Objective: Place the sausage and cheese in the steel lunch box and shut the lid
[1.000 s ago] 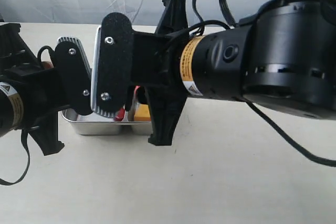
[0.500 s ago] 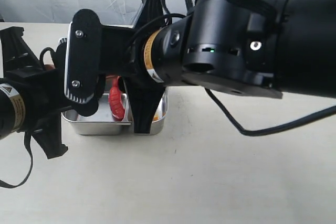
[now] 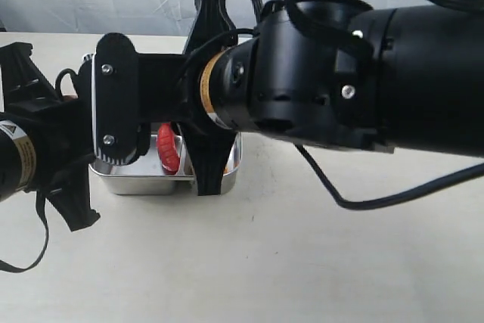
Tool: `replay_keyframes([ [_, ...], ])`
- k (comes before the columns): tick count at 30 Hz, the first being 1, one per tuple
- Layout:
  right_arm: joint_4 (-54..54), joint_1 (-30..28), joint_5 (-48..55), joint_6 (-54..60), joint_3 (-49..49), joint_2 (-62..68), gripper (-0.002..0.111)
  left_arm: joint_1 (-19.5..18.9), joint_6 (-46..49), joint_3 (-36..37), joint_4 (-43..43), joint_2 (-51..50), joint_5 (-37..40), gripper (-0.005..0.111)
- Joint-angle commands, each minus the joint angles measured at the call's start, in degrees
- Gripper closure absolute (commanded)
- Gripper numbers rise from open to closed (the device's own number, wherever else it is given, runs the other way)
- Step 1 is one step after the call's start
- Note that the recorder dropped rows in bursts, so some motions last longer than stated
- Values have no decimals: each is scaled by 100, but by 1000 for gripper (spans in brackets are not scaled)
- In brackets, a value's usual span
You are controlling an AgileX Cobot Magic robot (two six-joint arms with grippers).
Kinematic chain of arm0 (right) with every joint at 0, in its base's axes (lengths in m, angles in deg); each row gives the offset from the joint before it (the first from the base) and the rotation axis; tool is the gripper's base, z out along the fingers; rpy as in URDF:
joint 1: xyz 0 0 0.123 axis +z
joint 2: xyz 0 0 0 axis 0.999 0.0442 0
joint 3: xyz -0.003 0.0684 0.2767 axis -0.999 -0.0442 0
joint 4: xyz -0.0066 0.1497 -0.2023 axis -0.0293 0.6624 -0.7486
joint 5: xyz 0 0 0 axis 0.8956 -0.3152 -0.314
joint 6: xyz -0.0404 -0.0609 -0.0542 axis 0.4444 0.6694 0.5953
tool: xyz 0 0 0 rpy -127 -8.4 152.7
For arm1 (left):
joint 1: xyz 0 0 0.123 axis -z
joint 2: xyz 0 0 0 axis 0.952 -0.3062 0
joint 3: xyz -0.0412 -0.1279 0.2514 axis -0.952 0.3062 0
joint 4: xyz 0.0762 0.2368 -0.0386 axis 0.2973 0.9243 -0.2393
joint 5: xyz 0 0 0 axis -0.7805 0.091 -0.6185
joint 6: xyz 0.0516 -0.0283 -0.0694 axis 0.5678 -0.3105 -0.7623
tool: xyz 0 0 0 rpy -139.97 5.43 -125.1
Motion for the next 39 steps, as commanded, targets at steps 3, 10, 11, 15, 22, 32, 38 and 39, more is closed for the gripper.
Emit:
replay_keyframes([
  [3,-2185,185,357,-2096,30,295,109,28,-844,-34,-415,494,24,68],
  [10,-3175,185,422,-3220,-132,443,109,28,-761,-34,-1525,976,-1,62],
  [11,-3206,185,411,-3311,-258,443,109,28,-719,-34,-1525,976,-14,62],
  [15,-3329,185,457,-3324,-572,443,109,28,-664,-34,-1569,976,-69,62],
  [22,-4306,185,770,-3865,-961,443,109,28,-655,-34,-2012,1111,236,62],
  [32,-5432,37,842,-4776,-1698,443,109,28,-512,-34,-2634,1820,247,62],
  [38,-5629,37,1130,-4928,-1855,443,109,28,-522,-34,-2755,2148,603,62],
  [39,-5629,37,1111,-4851,-1855,443,109,28,-522,-34,-2755,2175,569,62],
])
